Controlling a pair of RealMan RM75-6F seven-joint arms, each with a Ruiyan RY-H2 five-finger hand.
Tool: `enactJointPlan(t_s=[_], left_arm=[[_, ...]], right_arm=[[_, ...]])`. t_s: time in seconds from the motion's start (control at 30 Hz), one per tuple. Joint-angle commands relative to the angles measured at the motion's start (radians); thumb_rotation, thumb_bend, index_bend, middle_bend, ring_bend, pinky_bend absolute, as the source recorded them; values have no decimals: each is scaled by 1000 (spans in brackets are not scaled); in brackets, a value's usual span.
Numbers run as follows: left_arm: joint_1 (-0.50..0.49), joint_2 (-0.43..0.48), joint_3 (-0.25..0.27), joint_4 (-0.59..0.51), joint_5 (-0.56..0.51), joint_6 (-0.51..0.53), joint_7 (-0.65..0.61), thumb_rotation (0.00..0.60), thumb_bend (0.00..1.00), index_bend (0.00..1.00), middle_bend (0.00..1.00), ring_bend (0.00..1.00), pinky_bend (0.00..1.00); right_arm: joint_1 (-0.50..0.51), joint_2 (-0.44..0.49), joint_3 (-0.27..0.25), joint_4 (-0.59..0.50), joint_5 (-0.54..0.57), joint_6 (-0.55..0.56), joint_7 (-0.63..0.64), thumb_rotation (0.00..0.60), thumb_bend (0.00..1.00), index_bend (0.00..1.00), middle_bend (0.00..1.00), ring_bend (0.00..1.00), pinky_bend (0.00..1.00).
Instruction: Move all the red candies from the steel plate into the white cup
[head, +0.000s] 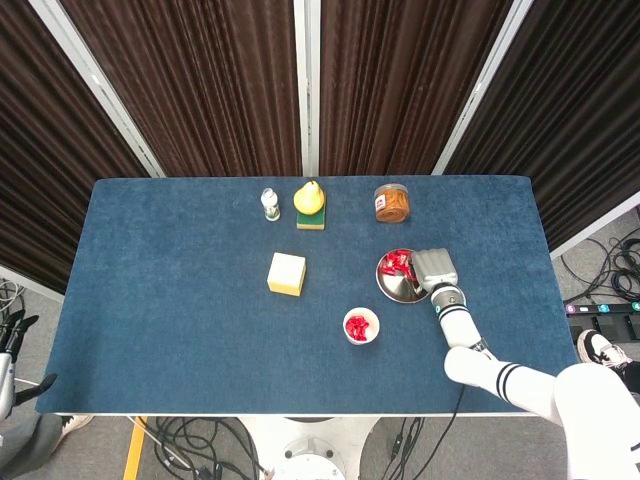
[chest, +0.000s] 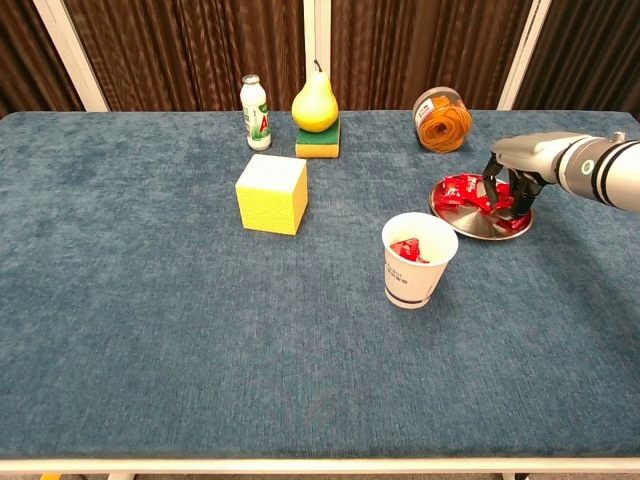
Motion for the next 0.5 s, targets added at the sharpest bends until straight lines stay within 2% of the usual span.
enactJointPlan(t_s=[0.03, 0.3, 0.5], left_arm=[[0, 1, -1, -1, -1, -1, 1, 600, 3, 220, 212, 210, 204], [-2, 4, -2, -9, 2, 2, 7, 600, 3, 220, 212, 209, 204], [-3, 10, -3, -17, 4, 5, 15, 600, 3, 220, 212, 210, 205]], right_arm=[[-6, 21, 20, -40, -28, 15, 31, 600, 392, 603, 1000, 1000, 1000], [-48, 171, 74, -303, -204, 85, 155, 600, 392, 618, 1000, 1000, 1000], [-88, 287, 92, -535, -374, 98, 267, 600, 392, 619, 1000, 1000, 1000]])
